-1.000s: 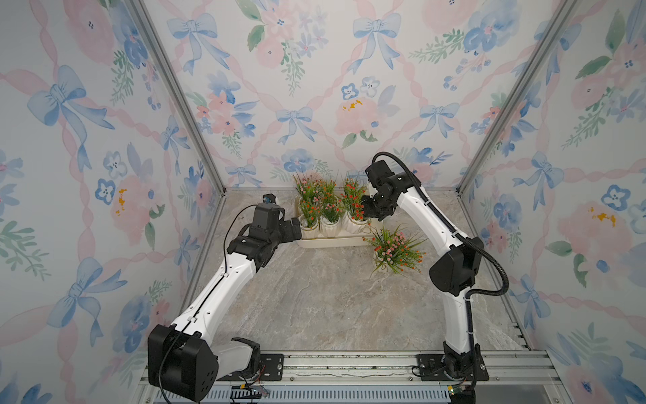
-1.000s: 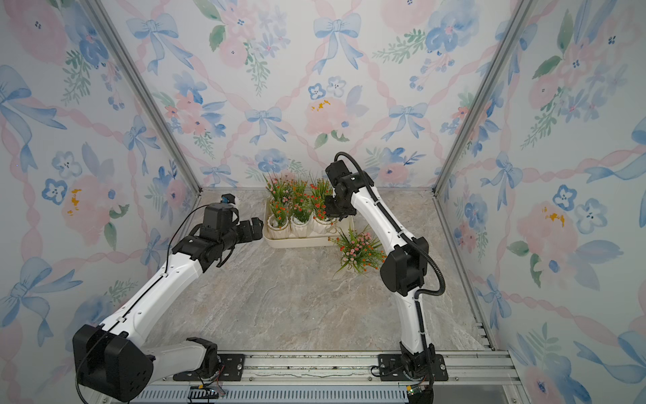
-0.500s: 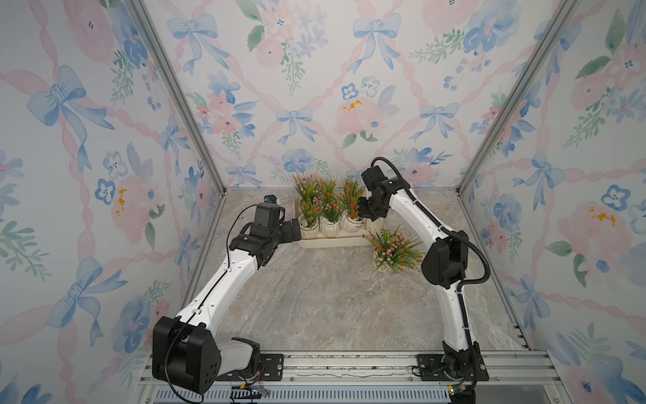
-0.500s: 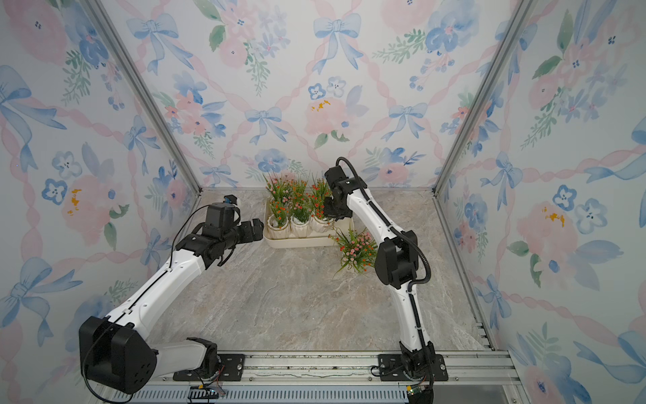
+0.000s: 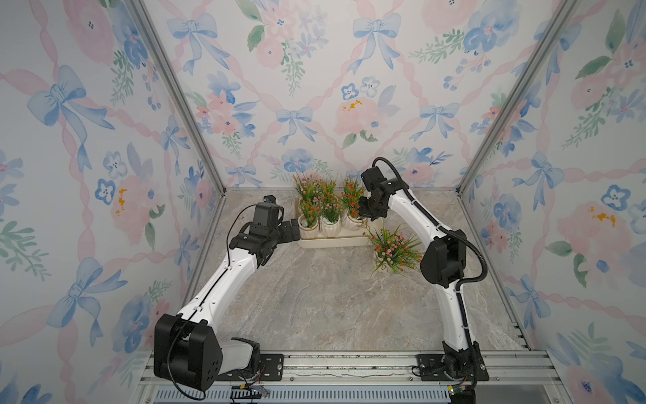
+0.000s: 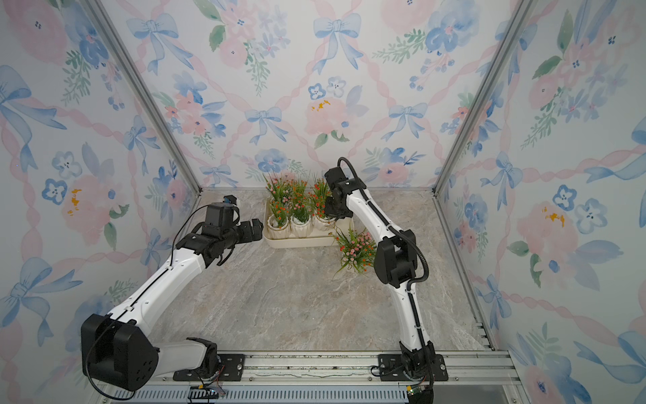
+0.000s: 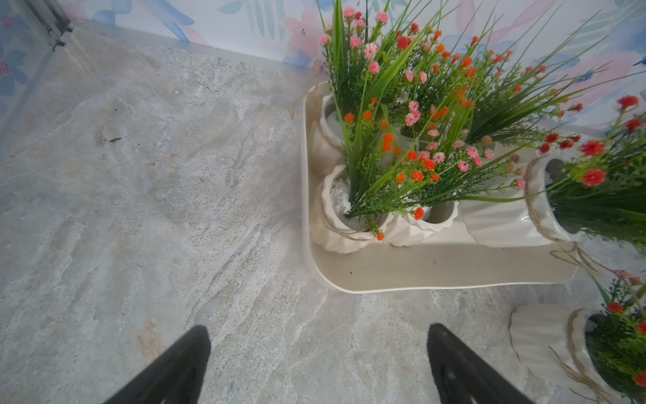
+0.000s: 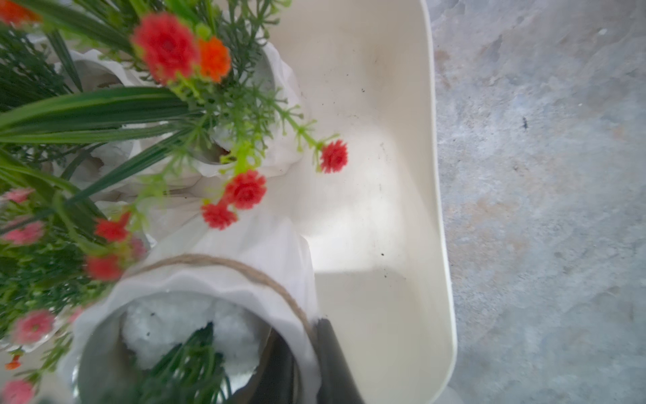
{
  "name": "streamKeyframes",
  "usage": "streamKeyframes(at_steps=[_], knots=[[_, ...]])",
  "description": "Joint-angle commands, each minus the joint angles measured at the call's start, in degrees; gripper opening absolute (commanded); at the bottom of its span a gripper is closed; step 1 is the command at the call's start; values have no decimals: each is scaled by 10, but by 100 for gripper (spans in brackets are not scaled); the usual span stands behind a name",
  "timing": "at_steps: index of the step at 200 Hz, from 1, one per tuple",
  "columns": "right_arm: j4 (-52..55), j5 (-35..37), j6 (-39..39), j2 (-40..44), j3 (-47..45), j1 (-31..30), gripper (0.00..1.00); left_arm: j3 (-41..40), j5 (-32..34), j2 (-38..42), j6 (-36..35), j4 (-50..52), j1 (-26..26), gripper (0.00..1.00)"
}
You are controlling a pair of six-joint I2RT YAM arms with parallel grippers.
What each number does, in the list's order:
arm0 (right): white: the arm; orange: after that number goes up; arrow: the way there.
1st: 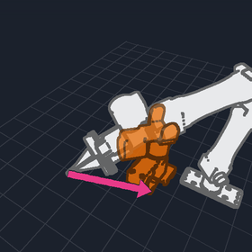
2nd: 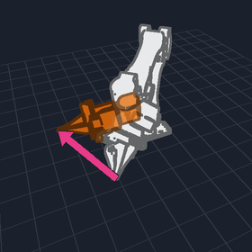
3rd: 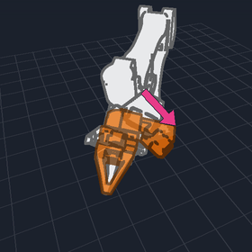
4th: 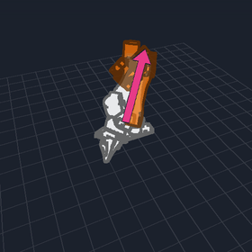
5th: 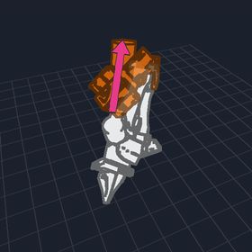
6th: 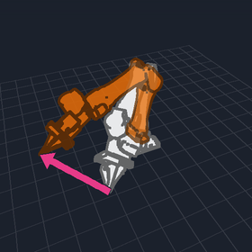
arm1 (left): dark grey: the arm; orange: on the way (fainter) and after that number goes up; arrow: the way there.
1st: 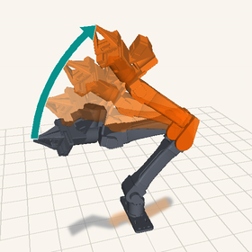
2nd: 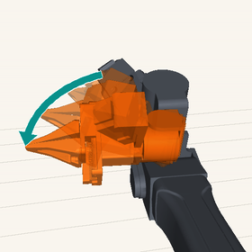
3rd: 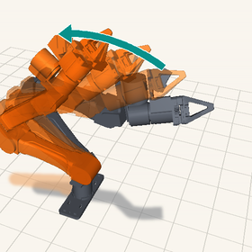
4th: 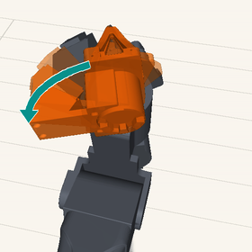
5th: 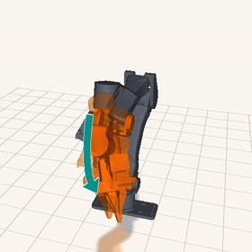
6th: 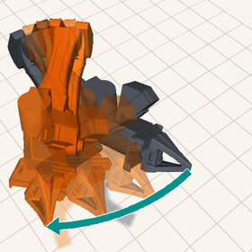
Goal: Put the potted gypsophila into the storage box
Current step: Place the baby's breath potted plant at the storage box.
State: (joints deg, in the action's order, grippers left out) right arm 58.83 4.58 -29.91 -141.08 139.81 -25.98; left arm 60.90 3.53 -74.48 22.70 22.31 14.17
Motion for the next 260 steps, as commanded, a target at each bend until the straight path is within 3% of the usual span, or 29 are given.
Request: streamKeyframes(at_steps=[1, 260], knots=[[-13, 21, 3, -6, -7, 2, 13, 0, -11, -6, -12, -9, -5, 98], [-56, 8, -19, -68, 19, -29, 18, -10, -32, -13, -16, -13, -20, 98]])
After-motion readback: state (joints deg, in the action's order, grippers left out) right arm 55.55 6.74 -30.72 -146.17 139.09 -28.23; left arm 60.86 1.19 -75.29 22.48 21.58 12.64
